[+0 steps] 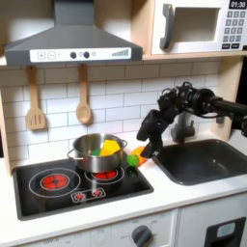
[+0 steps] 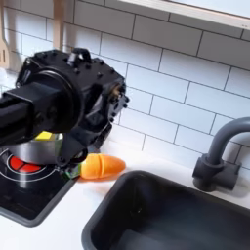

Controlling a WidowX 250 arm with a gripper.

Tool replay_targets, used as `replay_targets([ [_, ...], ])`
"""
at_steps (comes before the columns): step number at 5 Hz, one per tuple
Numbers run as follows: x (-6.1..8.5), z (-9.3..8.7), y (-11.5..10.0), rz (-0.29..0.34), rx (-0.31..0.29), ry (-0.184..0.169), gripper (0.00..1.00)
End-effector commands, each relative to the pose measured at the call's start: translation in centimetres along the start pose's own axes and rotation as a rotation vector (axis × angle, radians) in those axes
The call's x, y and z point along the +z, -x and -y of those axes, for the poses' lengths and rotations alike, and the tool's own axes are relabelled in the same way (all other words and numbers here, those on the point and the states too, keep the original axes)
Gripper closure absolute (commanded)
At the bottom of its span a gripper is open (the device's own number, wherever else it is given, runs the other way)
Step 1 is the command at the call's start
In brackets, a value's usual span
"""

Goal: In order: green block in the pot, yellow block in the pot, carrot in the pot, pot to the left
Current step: 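Put the carrot in the pot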

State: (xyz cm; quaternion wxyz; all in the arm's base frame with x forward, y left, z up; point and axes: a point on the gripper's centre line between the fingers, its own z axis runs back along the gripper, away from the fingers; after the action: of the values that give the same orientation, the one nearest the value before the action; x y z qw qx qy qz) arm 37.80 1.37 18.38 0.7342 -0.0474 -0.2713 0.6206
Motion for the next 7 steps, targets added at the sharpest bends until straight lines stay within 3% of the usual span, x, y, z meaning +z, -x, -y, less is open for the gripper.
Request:
replay_targets([
  [1, -0.9, 1.5, 0.2, 0.021, 0.132, -0.020, 0.00],
  [3, -1.4, 2.3, 0.1, 0.026, 0.215, -0.051, 0.00],
  [4, -2.0, 2.3, 0.4, 0.032, 0.248, -0.083, 0.00],
  [7, -2.0, 1.7, 1.2, 0.036, 0.301, -0.114, 0.00],
])
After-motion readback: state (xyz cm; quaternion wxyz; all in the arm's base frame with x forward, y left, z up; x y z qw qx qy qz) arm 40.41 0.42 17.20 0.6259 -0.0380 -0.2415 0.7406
